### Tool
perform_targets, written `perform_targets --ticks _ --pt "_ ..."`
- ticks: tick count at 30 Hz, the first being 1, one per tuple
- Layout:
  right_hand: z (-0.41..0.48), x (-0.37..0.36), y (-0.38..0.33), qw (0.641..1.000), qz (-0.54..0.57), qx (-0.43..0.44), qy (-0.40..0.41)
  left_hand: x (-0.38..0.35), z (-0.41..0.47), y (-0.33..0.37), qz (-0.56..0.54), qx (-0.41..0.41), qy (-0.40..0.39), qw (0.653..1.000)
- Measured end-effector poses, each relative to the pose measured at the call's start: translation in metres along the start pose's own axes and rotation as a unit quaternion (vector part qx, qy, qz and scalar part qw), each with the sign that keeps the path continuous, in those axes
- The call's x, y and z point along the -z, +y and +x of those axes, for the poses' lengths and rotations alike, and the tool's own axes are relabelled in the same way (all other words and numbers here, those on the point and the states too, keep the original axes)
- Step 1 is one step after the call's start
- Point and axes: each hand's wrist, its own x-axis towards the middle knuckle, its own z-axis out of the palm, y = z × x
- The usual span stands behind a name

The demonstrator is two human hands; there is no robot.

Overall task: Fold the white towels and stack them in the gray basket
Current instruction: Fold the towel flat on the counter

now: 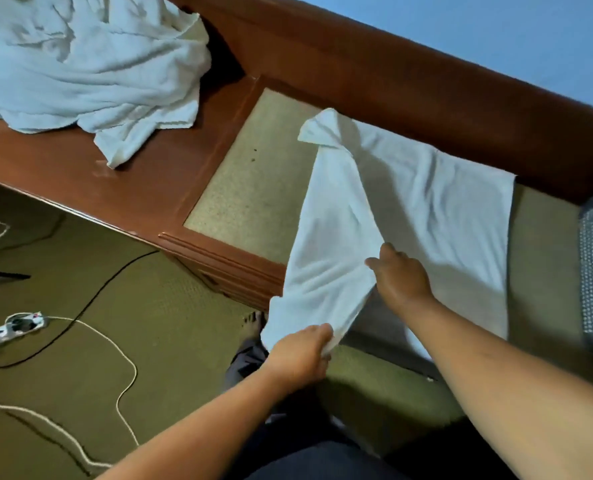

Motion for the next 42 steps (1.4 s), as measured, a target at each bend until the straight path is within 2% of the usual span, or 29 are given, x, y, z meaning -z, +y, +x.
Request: perform_targets --ticks 2,3,4,6,8,9,10,12,13,16,18,24,28,29,31,35,39,42 --pt "-0.040 -0.017 0.034 0.994 -0.065 -0.073 -0.047 -0.025 -0.002 0.020 -0.071 -0.078 -0.086 0.991" --pt "-0.059 -0.025 0.046 0.988 -0.078 -0.102 -0.080 -0.037 -0.004 0.022 -0.105 -0.089 -0.100 0.985" --pt "-0.077 -0.033 0.055 0.984 -0.077 -0.120 -0.104 -0.048 -0.006 0.018 -0.135 -0.075 -0.072 0.985" --pt "-0.113 -0.048 0.066 0.981 -0.053 -0.143 -0.123 -0.062 -0.006 0.005 -0.199 0.036 0.079 0.976" --pt "-0.139 -0.061 0.063 0.979 0.005 -0.159 -0.125 -0.061 0.001 -0.015 -0.229 0.194 0.235 0.924" --pt "-0.147 -0.066 0.058 0.977 0.047 -0.169 -0.123 -0.054 0.006 -0.026 -0.247 0.263 0.265 0.894" --pt "-0.154 -0.070 0.052 0.970 0.096 -0.187 -0.119 -0.047 0.014 -0.037 -0.288 0.304 0.261 0.870" --pt "-0.160 -0.078 0.040 0.952 0.188 -0.211 -0.120 -0.033 0.031 -0.054 -0.397 0.324 0.215 0.831" --pt "-0.159 -0.082 0.034 0.940 0.231 -0.219 -0.125 -0.027 0.038 -0.056 -0.415 0.325 0.187 0.829" --pt "-0.146 -0.089 0.018 0.877 0.372 -0.269 -0.145 -0.014 0.048 -0.053 -0.288 0.318 0.075 0.900" --pt "-0.134 -0.089 0.010 0.828 0.438 -0.313 -0.158 -0.012 0.043 -0.049 -0.252 0.306 0.035 0.917" --pt "-0.109 -0.093 -0.006 0.736 0.548 -0.341 -0.204 -0.022 0.005 -0.054 -0.318 0.321 0.086 0.888" --pt "-0.110 -0.111 -0.022 0.703 0.599 -0.324 -0.202 -0.032 -0.024 -0.053 -0.356 0.325 0.097 0.871" --pt "-0.114 -0.111 -0.027 0.703 0.605 -0.320 -0.192 -0.033 -0.028 -0.052 -0.370 0.323 0.099 0.865" --pt "-0.123 -0.110 -0.034 0.725 0.590 -0.305 -0.183 -0.033 -0.033 -0.058 -0.377 0.322 0.105 0.862" --pt "-0.147 -0.113 -0.027 0.773 0.548 -0.259 -0.188 -0.035 -0.038 -0.064 -0.320 0.315 0.108 0.887" --pt "-0.157 -0.116 -0.015 0.759 0.580 -0.218 -0.201 -0.037 -0.040 -0.060 -0.283 0.310 0.110 0.901" --pt "-0.157 -0.119 -0.013 0.798 0.521 -0.212 -0.218 -0.042 -0.041 -0.056 -0.246 0.318 0.122 0.907"
